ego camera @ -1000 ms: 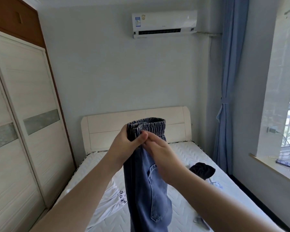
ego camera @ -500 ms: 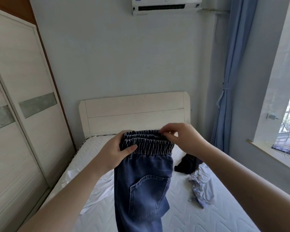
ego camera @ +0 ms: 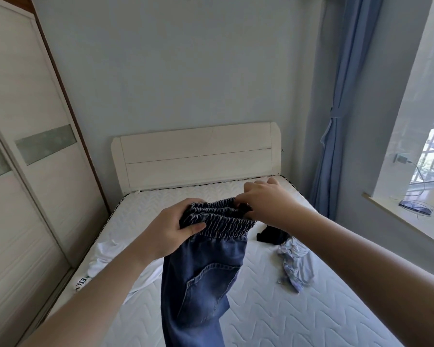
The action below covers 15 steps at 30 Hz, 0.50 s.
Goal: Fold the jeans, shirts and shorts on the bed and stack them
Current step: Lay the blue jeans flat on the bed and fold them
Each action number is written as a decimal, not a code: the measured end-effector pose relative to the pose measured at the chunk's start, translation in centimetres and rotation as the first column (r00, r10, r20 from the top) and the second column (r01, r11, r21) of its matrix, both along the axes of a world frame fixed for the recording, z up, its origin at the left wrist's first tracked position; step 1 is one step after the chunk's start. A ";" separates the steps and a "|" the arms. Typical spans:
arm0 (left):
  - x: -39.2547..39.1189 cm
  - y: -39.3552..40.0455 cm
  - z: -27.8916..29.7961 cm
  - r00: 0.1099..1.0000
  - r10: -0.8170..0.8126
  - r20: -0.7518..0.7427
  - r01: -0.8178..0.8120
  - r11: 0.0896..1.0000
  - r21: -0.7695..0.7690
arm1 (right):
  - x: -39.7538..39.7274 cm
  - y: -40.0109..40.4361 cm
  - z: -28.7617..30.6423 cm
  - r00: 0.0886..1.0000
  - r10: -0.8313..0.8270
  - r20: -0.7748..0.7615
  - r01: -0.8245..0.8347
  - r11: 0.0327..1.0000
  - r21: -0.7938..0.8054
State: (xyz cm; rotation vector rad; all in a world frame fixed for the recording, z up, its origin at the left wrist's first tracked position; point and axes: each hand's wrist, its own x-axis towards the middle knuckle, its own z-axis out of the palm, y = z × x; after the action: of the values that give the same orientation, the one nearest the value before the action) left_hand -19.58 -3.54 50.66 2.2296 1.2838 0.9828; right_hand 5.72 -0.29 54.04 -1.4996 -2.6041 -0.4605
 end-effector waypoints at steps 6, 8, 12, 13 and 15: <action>0.2 -0.3 -0.4 1.000 -0.015 0.007 0.015 1.000 -0.006 | -0.4 0.3 -1.0 0.998 0.042 -0.049 -0.043 0.999 -0.023; 0.3 -0.4 -0.6 1.000 -0.021 0.002 0.021 1.000 -0.013 | -0.5 0.4 -1.4 0.998 0.044 -0.036 -0.044 0.999 0.005; 0.2 -0.7 -1.0 0.998 -0.034 -0.055 0.033 0.999 -0.023 | -0.2 0.6 -1.4 0.997 0.040 -0.059 -0.039 0.999 0.006; 0.2 -0.8 -1.2 0.997 -0.039 -0.073 0.037 0.999 -0.027 | -0.1 0.5 -1.4 0.997 0.032 -0.073 -0.033 0.999 -0.011; 0.1 -0.9 -1.6 0.995 -0.046 -0.087 0.043 0.998 -0.037 | -0.1 0.4 -1.3 0.989 0.000 -0.149 -0.013 0.996 -0.084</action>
State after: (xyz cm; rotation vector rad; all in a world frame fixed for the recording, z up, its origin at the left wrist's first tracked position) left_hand -19.45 -4.45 49.01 2.2877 1.2729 0.8482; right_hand 5.67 0.11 52.78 -1.4880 -2.5408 -0.2301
